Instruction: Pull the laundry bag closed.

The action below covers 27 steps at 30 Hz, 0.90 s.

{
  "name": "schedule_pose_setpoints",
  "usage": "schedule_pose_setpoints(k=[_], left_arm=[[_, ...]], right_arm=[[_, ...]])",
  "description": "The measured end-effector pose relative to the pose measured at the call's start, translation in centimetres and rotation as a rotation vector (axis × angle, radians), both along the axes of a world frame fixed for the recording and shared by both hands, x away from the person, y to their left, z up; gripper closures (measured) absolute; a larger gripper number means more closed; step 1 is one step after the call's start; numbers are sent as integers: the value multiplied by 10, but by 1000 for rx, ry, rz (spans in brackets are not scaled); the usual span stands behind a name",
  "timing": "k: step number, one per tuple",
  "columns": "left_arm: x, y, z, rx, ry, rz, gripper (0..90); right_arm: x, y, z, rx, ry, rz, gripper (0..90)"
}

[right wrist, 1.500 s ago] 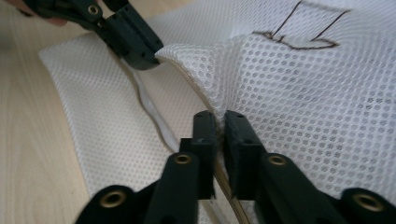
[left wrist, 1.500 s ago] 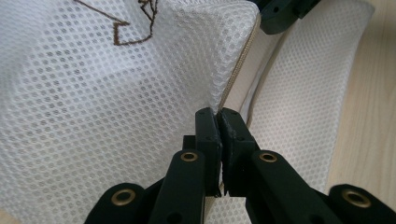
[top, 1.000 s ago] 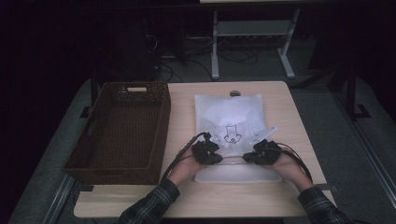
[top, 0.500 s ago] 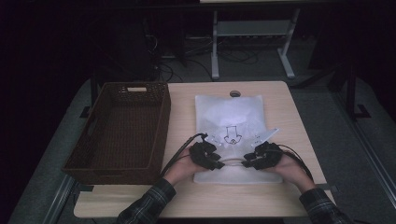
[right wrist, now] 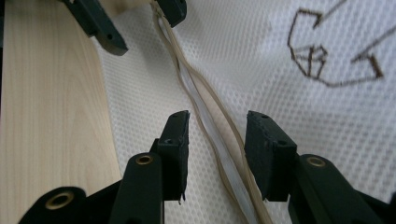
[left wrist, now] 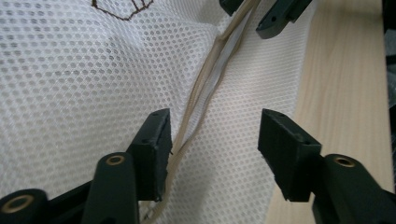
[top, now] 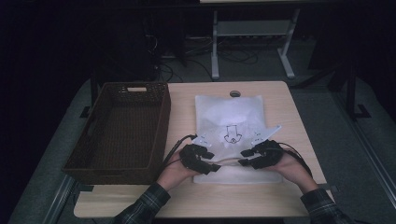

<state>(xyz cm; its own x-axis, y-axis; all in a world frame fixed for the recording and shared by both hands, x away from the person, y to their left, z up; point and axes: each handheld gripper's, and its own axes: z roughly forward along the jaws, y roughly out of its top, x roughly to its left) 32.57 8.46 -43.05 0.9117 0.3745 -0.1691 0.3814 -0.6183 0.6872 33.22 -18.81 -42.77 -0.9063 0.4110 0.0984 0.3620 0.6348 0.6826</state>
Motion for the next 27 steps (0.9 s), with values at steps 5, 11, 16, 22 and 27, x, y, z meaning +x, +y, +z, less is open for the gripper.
schedule_pose_setpoints(k=[5, 11, 16, 22, 27], left_arm=[[-12, 12, -1, -9, -14, 36, 383], [-24, 25, -4, -1, -25, 56, 333], [-34, 35, -5, -4, -37, 88, 303], [-46, 40, -9, 9, -39, 104, 280], [-57, 46, -12, 20, -31, 117, 277]], right_arm=[[3, 12, 8, -19, -39, 23, 574], [8, 20, 13, -1, -43, 34, 562], [11, 29, 17, 11, -46, 52, 573], [14, 37, 17, 8, -27, 68, 586], [21, 53, 20, 23, -31, 87, 586]])
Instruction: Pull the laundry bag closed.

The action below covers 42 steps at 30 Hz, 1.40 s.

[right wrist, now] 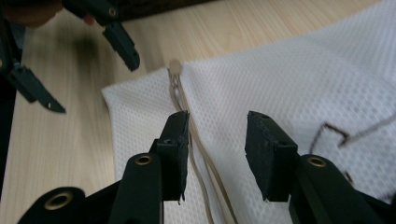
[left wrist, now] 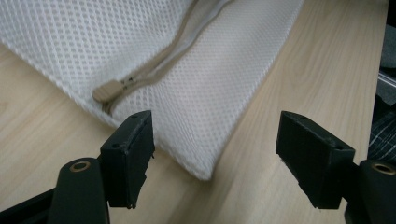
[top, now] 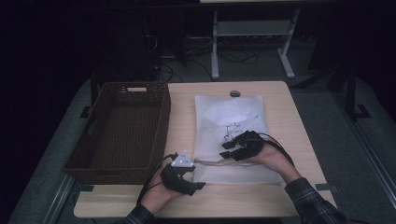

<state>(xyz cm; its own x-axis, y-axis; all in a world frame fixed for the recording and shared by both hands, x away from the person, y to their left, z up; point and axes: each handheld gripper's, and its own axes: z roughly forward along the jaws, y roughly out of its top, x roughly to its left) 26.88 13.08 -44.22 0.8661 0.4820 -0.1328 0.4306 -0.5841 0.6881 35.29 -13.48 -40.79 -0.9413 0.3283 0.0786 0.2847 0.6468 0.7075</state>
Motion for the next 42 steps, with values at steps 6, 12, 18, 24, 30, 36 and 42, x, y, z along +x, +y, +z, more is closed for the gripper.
schedule_pose_setpoints(k=[6, 12, 18, 24, 30, 36, 42], left_arm=[[-8, 7, 0, -2, -3, 15, 276], [-12, 11, -7, 22, 10, 4, 274], [-11, 11, -7, 36, 1, 7, 273], [-12, 12, -8, 33, 8, 7, 273], [-11, 12, -9, 31, 11, 16, 273], [-12, 12, -9, 32, 12, 18, 273], [-13, 13, -9, 18, 23, 22, 273]], right_arm=[[2, 18, 1, 9, 3, 24, 589], [6, 53, -7, 13, 7, 71, 611], [7, 78, -21, 4, 14, 93, 665], [4, 93, -30, -25, 7, 97, 696], [5, 98, -37, -28, 10, 90, 741], [3, 99, -38, -31, 0, 90, 798], [0, 89, -29, -16, -6, 79, 798]])
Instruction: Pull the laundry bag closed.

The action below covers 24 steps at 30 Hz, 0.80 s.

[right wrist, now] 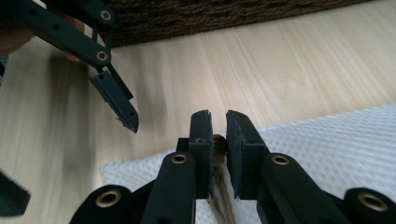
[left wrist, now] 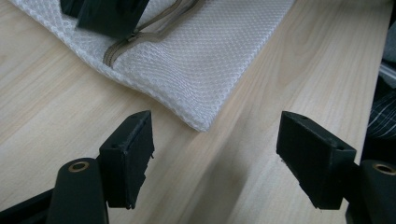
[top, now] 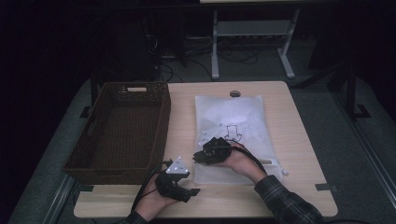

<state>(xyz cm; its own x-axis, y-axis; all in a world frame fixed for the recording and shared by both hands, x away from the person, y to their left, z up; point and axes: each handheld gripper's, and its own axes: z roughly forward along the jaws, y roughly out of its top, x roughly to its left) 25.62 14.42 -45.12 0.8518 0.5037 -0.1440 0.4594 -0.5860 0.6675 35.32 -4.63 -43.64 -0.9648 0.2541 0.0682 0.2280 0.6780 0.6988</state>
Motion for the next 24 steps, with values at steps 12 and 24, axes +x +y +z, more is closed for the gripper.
schedule_pose_setpoints(k=[12, 24], left_arm=[[0, 0, 0, 0, -5, 1, 273], [0, -2, 0, 2, -2, -4, 273]], right_arm=[[-3, -39, 8, 21, 38, -32, 683], [-4, -77, 11, 6, 41, -66, 529]])
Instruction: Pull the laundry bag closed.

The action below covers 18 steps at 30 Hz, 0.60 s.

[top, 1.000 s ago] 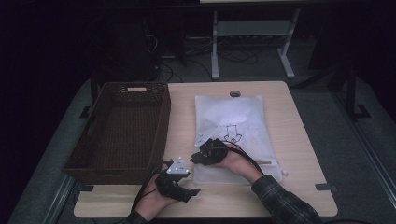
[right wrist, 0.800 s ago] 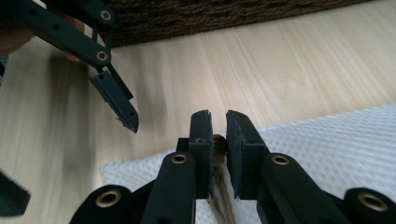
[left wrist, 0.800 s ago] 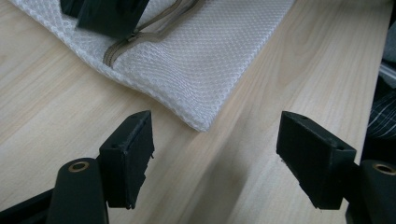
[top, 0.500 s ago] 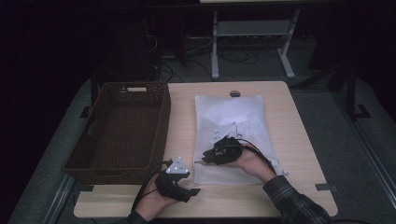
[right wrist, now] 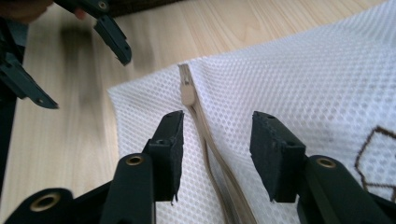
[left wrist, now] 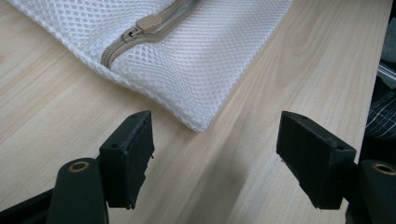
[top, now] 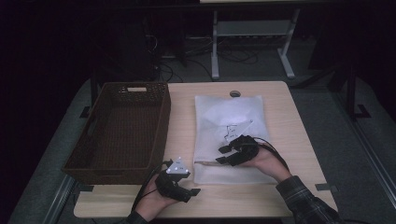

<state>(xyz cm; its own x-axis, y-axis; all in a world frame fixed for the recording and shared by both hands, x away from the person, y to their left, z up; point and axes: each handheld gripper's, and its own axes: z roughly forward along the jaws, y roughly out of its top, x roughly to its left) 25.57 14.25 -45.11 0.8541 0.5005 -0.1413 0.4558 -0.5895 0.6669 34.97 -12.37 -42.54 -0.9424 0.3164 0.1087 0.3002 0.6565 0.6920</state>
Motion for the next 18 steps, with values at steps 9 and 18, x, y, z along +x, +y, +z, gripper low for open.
schedule_pose_setpoints(k=[9, 18], left_arm=[[-1, -1, -1, 1, 2, -5, 273], [-1, -2, -1, 7, 2, -8, 273]], right_arm=[[4, 10, -25, -95, -16, 33, 489], [2, 14, -36, -137, -49, 59, 471]])
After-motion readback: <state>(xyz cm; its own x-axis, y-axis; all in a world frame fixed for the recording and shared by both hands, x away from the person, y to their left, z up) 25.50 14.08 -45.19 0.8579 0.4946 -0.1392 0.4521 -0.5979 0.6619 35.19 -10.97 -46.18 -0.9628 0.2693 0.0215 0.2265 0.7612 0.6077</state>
